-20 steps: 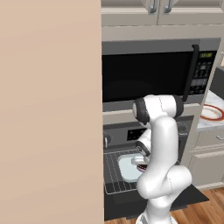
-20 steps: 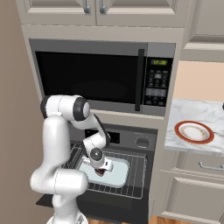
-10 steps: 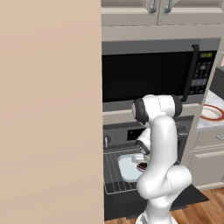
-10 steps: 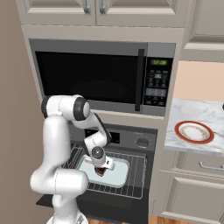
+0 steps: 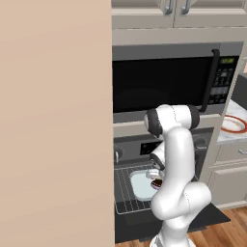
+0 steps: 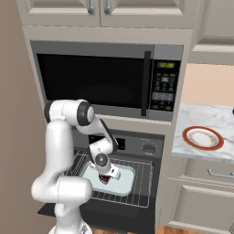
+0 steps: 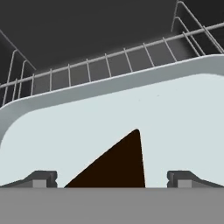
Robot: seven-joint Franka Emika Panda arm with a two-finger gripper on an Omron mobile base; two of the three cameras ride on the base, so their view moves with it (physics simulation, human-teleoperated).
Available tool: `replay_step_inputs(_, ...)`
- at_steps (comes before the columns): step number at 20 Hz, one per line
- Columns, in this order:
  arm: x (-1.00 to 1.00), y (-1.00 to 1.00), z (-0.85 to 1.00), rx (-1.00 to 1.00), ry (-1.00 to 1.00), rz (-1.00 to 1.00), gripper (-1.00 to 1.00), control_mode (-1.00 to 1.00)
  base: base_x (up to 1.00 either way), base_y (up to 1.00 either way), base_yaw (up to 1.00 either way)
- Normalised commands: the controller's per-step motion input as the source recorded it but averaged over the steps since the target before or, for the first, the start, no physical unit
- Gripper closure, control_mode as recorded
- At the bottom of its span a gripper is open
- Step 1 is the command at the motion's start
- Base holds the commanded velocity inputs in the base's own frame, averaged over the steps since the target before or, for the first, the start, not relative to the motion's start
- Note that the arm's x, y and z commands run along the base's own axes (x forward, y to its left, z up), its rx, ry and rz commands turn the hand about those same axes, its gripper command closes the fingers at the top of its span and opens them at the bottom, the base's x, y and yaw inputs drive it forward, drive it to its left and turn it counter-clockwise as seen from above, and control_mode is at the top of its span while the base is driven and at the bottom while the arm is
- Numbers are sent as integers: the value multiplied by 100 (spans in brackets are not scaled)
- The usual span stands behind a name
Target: Take the baked cake out of the oven and place it on the plate for cooling. Then close the oven door.
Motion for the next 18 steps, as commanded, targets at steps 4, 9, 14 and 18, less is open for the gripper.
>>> replay_step_inputs(4,0,0,-12,0,0,-14,-100,-100,0,0,0)
replay_step_inputs(9,0,0,-6,0,0,-11,-100,-100,0,0,0)
replay_step_inputs(14,0,0,-1,0,0,-9,-100,-100,0,0,0)
replay_step_inputs(18,0,0,0,0,0,-11,-100,-100,0,0,0)
